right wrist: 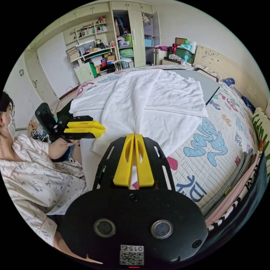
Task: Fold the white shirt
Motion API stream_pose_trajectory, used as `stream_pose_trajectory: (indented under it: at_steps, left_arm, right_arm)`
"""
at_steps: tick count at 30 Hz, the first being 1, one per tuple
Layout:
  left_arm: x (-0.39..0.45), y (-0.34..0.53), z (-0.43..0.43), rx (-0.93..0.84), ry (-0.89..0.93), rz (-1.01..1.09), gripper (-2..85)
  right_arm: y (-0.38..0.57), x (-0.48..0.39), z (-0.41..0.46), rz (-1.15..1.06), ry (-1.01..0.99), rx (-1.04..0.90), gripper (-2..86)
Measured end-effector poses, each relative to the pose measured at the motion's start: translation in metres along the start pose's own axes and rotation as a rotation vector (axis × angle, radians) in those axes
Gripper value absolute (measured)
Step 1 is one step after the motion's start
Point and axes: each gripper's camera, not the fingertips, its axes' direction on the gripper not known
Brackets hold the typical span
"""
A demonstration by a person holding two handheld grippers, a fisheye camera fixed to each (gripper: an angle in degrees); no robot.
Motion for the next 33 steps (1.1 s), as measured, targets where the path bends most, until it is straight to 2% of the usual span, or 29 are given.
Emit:
stream_pose_trajectory:
  at_steps: [7,14,20,33]
  left_arm:
    - [0.021,0.000,-0.001,0.001,0.002,0.001,0.8]
    - [0.054,0.001,-0.003,0.017,-0.018,0.020,0.9]
    - [0.091,0.001,-0.006,0.030,-0.027,0.033,0.8]
    - [0.193,-0.011,-0.017,0.038,-0.025,0.041,0.7]
  right_arm:
    - [-0.005,-0.051,0.034,-0.149,0.227,-0.068,-1.0]
    - [-0.004,-0.059,0.059,-0.142,0.219,-0.098,-0.9]
    - [0.006,-0.090,0.087,-0.214,0.317,-0.107,-0.6]
    - [0.026,-0.140,0.137,-0.211,0.468,-0.060,-0.5]
